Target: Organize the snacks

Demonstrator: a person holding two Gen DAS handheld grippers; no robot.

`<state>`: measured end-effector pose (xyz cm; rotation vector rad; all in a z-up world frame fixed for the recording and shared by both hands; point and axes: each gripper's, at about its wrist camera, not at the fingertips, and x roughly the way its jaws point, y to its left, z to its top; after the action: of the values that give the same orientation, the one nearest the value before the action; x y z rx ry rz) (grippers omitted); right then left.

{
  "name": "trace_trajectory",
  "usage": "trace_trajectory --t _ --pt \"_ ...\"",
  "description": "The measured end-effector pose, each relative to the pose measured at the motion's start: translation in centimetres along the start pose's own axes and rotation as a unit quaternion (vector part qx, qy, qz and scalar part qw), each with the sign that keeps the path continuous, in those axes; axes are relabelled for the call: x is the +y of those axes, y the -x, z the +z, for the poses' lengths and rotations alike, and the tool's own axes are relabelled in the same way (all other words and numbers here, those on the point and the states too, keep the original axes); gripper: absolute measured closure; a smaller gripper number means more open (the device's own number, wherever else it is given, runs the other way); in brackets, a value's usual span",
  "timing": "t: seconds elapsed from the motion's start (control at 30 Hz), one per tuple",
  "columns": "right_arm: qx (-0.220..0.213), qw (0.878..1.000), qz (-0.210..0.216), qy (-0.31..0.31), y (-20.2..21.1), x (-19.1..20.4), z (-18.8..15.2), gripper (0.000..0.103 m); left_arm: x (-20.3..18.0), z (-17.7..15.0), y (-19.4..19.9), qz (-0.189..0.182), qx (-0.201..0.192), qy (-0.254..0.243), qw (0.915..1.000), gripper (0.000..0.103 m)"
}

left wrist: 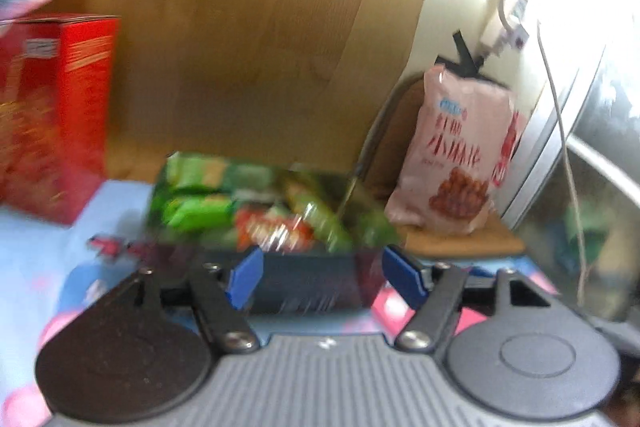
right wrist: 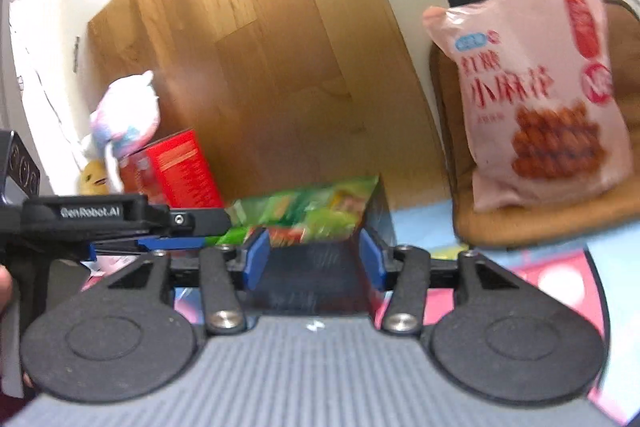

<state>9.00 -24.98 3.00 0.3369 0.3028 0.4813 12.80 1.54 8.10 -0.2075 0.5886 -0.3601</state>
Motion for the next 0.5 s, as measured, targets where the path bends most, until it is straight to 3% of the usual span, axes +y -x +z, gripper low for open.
trace_trajectory --t 0.1,0.23,0.37,0.5 --pt "0.000 1.000 -0.013 -0.004 2.9 1.6 -2.9 0.032 -0.8 -3.8 2.3 0.040 0.004 -0.021 0.9990 0.031" --pt "-0.001 0.999 -0.030 -0.012 5.9 3.8 -6.3 0.002 -1.1 -8.4 5.1 0.065 0.010 -0.018 0.9977 0.022" --pt "-0.001 0.997 -0.075 -0.023 7.6 5.5 -8.5 0.000 -1.6 -11.8 7.5 0.100 -0.008 -0.014 0.9949 0.006" --pt "0.007 0.996 -0.089 -0.023 8.7 6.4 -10.1 0.000 -2.2 -13.5 8.2 0.121 0.008 -0.046 0.9915 0.004"
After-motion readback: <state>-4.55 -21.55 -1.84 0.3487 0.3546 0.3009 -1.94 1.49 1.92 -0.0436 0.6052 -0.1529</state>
